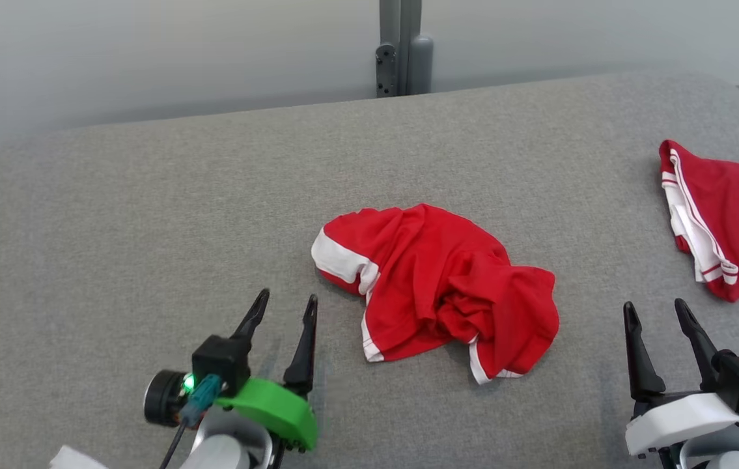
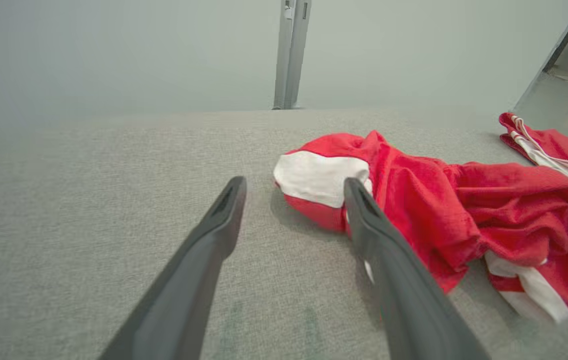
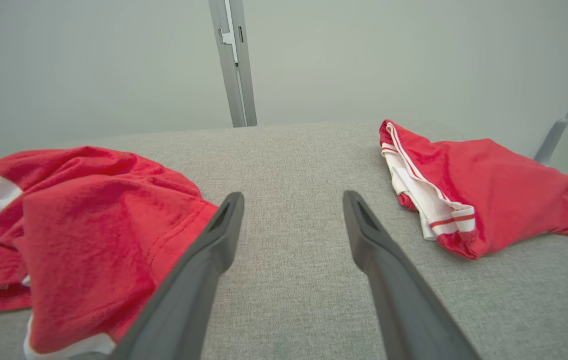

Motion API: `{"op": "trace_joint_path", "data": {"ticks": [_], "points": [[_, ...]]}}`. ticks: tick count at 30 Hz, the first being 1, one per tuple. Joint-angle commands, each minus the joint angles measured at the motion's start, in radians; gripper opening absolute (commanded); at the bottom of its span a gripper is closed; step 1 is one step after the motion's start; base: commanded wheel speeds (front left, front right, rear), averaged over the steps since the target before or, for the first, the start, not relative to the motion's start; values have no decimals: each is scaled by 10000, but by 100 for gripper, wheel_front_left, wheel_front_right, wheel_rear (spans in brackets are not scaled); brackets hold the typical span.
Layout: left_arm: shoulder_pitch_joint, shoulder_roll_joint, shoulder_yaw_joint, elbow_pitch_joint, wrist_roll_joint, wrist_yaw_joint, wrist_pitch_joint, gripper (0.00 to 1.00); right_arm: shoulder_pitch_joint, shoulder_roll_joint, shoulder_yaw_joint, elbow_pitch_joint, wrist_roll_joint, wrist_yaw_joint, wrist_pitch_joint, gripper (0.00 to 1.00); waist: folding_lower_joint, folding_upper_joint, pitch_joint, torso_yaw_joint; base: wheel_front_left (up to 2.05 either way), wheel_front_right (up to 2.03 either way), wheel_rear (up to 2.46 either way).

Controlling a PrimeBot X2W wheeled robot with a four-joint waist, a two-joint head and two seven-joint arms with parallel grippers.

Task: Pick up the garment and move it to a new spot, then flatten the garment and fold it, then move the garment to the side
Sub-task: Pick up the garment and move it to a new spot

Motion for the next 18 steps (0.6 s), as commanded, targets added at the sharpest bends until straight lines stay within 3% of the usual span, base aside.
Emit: {"op": "trace_joint_path", "data": {"ticks": [1, 4, 11, 18], "points": [[518, 249, 273, -337, 198, 185, -53, 100, 206, -67, -68, -56, -130, -1, 2, 100, 0, -1, -596, 690, 0, 0, 0], [1581, 446, 893, -1046, 429, 351, -52, 100, 418, -67, -244, -89, -215, 0, 2, 100, 0, -1, -810, 1031, 0, 0, 0], [3462, 586, 2405, -1846, 1146, 145, -55, 100, 915, 0, -517, -18, -412, -1, 2, 100, 0, -1, -1113, 1685, 0, 0, 0], [4088, 137, 4243, -1835, 1759, -666, -55, 100, 1267, 280, -733, 41, -493, -1, 2, 100, 0, -1, -1295, 1917, 0, 0, 0]]}}
